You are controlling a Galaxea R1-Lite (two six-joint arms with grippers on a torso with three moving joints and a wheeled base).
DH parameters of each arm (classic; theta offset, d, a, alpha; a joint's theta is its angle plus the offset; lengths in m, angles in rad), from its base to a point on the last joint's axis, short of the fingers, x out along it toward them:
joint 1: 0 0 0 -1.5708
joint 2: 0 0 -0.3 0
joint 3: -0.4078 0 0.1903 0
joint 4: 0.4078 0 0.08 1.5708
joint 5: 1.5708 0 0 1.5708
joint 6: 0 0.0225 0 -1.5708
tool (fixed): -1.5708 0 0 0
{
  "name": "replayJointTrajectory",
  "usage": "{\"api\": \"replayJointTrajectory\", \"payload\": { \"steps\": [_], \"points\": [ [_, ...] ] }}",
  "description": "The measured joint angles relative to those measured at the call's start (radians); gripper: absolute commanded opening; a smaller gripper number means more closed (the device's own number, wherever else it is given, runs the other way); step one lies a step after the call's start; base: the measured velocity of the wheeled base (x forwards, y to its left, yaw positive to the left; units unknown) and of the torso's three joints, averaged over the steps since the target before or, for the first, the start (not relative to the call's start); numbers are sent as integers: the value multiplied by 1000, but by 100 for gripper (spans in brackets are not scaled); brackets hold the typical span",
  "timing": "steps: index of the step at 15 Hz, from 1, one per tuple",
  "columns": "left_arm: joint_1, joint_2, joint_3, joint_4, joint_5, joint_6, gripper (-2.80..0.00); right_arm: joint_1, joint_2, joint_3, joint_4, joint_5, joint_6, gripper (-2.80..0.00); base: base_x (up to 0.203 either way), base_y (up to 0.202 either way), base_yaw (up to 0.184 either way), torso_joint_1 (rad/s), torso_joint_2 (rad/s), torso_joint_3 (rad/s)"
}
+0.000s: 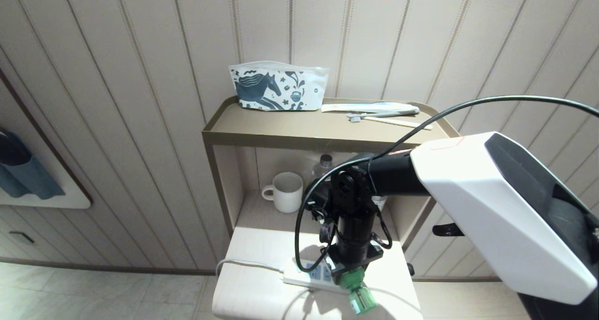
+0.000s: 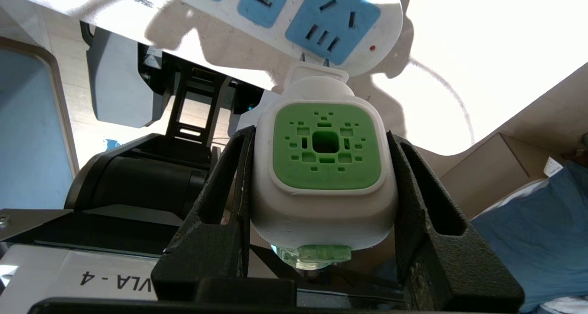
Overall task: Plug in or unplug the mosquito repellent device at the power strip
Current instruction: Insert the plug into the socket
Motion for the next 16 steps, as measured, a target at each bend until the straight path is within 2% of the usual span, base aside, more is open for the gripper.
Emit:
{"api": "replayJointTrajectory", "payload": {
  "steps": [16],
  "points": [
    [0, 0, 0, 0, 0, 0, -280, -15, 20, -30, -1, 1, 2, -280, 0, 0, 0, 0, 0, 0]
  ]
}}
